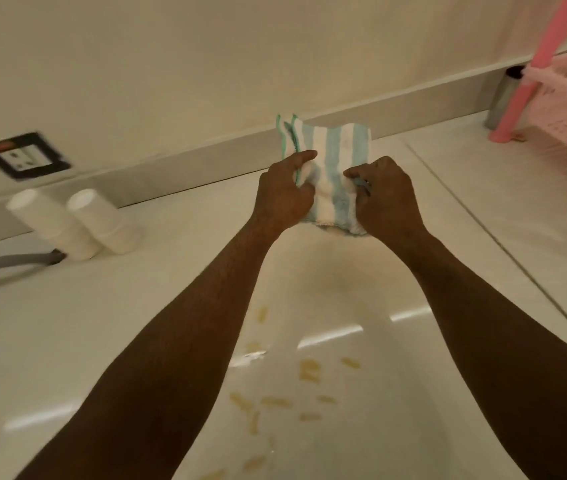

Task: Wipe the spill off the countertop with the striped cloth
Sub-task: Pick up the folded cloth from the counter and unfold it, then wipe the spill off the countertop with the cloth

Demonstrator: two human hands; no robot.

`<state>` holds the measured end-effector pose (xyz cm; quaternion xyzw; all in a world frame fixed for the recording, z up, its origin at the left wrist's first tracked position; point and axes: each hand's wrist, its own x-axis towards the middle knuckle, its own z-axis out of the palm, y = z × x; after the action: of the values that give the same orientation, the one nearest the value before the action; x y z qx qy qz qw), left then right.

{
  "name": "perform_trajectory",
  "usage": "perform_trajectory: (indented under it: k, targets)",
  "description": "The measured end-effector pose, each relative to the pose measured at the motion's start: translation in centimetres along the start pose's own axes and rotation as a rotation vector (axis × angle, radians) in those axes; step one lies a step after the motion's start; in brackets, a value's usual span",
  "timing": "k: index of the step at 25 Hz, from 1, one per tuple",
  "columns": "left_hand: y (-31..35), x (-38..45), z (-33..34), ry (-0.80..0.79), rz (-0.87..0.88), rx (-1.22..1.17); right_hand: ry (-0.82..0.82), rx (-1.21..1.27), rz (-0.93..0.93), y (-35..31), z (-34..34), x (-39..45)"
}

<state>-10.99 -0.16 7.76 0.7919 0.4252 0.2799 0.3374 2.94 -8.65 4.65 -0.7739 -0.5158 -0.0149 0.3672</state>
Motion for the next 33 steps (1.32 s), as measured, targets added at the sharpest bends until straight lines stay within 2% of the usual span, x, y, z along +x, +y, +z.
perform_trajectory:
  k: [2, 7, 11, 14, 17, 18, 20, 23, 26, 28, 30, 33]
  targets:
    - [-1.9, -2.9, -3.5, 0.067, -0.009, 0.021, -0.037, 0.070, -0.020, -3.6, 1.6, -2.1]
    - [-9.1, -11.5, -12.1, 0.188, -0.048, 0.266, -0.270, 0.188, -0.161, -13.4, 7.7, -9.1]
    - [-15.4, -17.6, -17.1, 0.278, -0.172, 0.347, -0.383, 0.261, -0.205, -19.5, 11.9, -13.2]
    - [-19.6, -20.7, -19.2, 0.289, -0.260, 0.368, -0.494, 0.209, -0.240, -22.8, 14.7, -15.9]
    - [-23.0, -23.1, -20.0, 0.248, -0.369, 0.353, -0.621, 0.032, -0.251, -24.2, 16.7, -18.5]
    - [-23.9, -23.9, -20.0, 0.210, -0.417, 0.390, -0.636, -0.063, -0.249, -24.5, 17.1, -19.2]
    - [-25.2, -25.3, -19.8, 0.184, -0.455, 0.574, -0.563, -0.228, -0.263, -25.1, 17.4, -20.0]
    - [-26.7, -26.1, -21.3, 0.315, -0.436, 0.706, -0.408, -0.203, -0.302, -26.6, 18.6, -20.1]
    - [-29.3, -26.1, -24.1, 0.338, -0.475, 0.653, -0.556, -0.102, -0.212, -28.5, 21.5, -19.1]
    - [-31.5, -26.2, -25.7, 0.259, -0.461, 0.648, -0.670, -0.201, -0.183, -29.4, 24.0, -18.9]
    - [-33.4, -26.4, -26.5, 0.185, -0.431, 0.629, -0.699, -0.331, -0.206, -29.8, 25.9, -19.0]
    - [-34.9, -26.7, -26.3, 0.179, -0.411, 0.599, -0.676, -0.337, -0.241, -29.6, 27.4, -18.2]
